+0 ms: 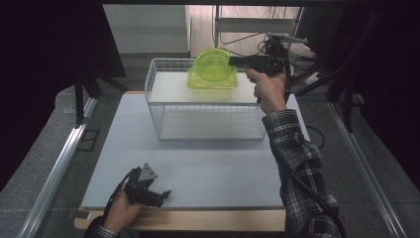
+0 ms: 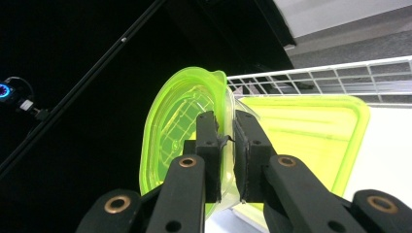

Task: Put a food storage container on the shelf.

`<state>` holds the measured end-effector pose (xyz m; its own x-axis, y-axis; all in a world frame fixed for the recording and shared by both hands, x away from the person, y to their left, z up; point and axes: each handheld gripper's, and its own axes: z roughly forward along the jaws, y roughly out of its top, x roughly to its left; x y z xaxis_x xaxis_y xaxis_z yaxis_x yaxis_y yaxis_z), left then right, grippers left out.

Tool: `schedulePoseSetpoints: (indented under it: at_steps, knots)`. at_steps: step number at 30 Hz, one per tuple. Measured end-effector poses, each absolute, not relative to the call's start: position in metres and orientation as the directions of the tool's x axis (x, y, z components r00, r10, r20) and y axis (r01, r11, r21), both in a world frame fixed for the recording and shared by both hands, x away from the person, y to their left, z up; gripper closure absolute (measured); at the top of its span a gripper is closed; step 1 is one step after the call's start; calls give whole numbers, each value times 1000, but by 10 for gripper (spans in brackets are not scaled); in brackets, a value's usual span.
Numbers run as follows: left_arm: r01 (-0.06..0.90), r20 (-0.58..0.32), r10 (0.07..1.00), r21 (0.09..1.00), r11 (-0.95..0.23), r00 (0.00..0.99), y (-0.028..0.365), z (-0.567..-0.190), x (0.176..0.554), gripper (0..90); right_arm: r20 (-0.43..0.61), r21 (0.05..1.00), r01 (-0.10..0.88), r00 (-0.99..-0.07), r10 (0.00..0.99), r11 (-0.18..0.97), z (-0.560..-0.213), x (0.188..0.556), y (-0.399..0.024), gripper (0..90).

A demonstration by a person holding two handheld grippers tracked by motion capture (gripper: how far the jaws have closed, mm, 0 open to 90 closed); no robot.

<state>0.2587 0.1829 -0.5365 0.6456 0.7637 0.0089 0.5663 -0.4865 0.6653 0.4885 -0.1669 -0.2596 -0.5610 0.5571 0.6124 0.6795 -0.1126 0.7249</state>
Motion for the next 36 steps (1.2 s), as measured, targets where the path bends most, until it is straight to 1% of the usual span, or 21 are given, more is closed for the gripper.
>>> schedulePoseSetpoints:
  at_steps: [11, 23, 30, 33, 36]
  knots:
    - [566, 11, 763, 664, -489, 646, 183, -537, 259, 21, 608, 722, 680, -535, 587, -129, -262, 501, -158, 817]
    - [565, 15, 761, 662, -493, 648, 182, -537, 259, 22, 604, 714, 686, -500, 621, -142, -267, 505, -151, 811]
    - [564, 17, 758, 658, -499, 651, 181, -537, 259, 23, 509, 749, 655, -477, 717, -96, -265, 504, -145, 775]
    - [564, 19, 757, 655, -503, 653, 181, -538, 259, 23, 489, 757, 647, -466, 738, -93, -265, 504, -143, 770]
    - [564, 21, 757, 654, -504, 654, 181, -538, 259, 23, 455, 767, 637, -459, 763, -75, -265, 503, -141, 736]
